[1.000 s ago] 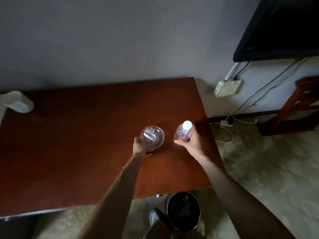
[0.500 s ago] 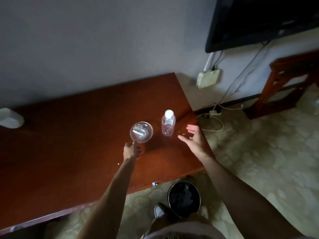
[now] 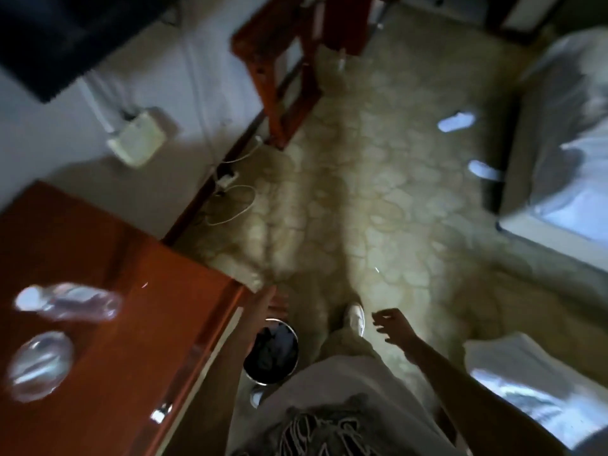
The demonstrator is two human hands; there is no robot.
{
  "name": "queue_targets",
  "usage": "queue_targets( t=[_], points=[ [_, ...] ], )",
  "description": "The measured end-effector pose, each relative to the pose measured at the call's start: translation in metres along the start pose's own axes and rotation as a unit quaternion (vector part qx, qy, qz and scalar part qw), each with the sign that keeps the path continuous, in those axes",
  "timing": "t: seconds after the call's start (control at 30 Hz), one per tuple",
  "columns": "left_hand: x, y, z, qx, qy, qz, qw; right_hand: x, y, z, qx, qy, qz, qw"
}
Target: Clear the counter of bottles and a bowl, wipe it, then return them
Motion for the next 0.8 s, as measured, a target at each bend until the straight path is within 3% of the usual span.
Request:
queue_targets(
  t=[0.2, 0.3, 0.4, 0.53, 0.8],
  points=[
    [-0.113, 0.070, -0.038, 0.086, 0.061, -0.010, 0.994, 0.104, 0.058, -0.089, -0.126, 0.101, -0.017, 0.987],
    [-0.146, 0.092, -0.063, 0.086, 0.105, -0.021, 0.990, 0.127, 0.065, -0.098, -0.160, 0.114, -0.018, 0.980],
    [-0.160, 0.128, -0.094, 0.088, 0.134, -0.035, 0.986, 0.163, 0.072, -0.061, -0.167, 0.131, -0.019, 0.977],
    [-0.164, 0.148, -0.128, 0.103, 0.148, -0.067, 0.981, 0.204, 0.112, 0.018, -0.116, 0.149, -0.015, 0.982],
    [-0.152, 0.225, -0.159, 0.203, 0.163, -0.086, 0.962, 0.252, 0.203, 0.204, -0.041, 0.153, 0.018, 0.987]
  ],
)
Point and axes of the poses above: each hand's wrist, its own y-axis towards the middle knuckle, its own x-axis out of the back of the hand, z = x × y, the point moved 7 cm from there along y, towards the middle knuckle, and after that the axes turned 4 degrees about -x, right-handed, at the moved point
